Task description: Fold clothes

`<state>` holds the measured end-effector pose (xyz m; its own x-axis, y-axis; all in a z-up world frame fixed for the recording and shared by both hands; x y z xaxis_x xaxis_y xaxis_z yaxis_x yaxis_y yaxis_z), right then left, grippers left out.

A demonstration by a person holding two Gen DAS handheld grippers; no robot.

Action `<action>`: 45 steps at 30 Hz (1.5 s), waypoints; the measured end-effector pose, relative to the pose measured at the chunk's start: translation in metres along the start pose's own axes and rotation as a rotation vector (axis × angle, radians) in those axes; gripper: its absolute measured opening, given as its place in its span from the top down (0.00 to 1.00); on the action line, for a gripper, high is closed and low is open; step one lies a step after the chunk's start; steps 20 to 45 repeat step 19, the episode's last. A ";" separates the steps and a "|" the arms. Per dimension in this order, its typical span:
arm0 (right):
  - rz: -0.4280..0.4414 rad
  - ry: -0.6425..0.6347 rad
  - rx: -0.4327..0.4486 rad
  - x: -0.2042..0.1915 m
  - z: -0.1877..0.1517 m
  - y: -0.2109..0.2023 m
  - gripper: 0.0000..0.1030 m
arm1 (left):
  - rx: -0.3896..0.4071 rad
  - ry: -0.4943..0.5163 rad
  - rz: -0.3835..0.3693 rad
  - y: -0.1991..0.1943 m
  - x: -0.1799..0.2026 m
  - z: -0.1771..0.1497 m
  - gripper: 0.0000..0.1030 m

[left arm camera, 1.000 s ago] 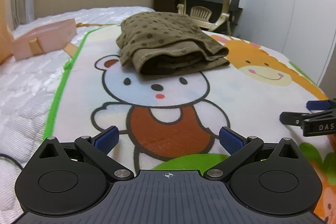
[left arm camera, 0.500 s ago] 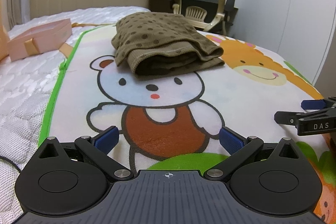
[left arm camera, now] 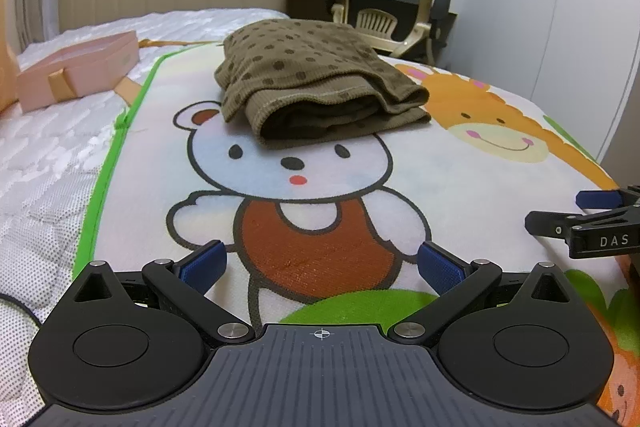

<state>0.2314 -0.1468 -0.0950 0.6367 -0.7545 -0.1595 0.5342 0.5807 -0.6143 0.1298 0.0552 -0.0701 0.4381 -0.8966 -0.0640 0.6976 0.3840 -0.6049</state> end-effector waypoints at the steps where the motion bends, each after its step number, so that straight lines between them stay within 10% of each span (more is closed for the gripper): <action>1: 0.000 0.000 0.000 0.000 0.000 0.000 0.00 | 0.000 0.000 0.000 0.000 0.000 0.000 0.00; 45: 0.000 0.000 0.001 0.000 0.000 0.000 0.00 | 0.018 0.005 -0.012 -0.002 0.001 0.000 0.00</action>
Point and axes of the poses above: each gripper's, at about its wrist camera, not at the fingertips, and y roughly the way its jaws point, x to its right, z to its top, the point moved 6 cm from there along y, roughly the way its jaws point, and after that the axes turned 13 degrees about z, right-handed, at the moved point
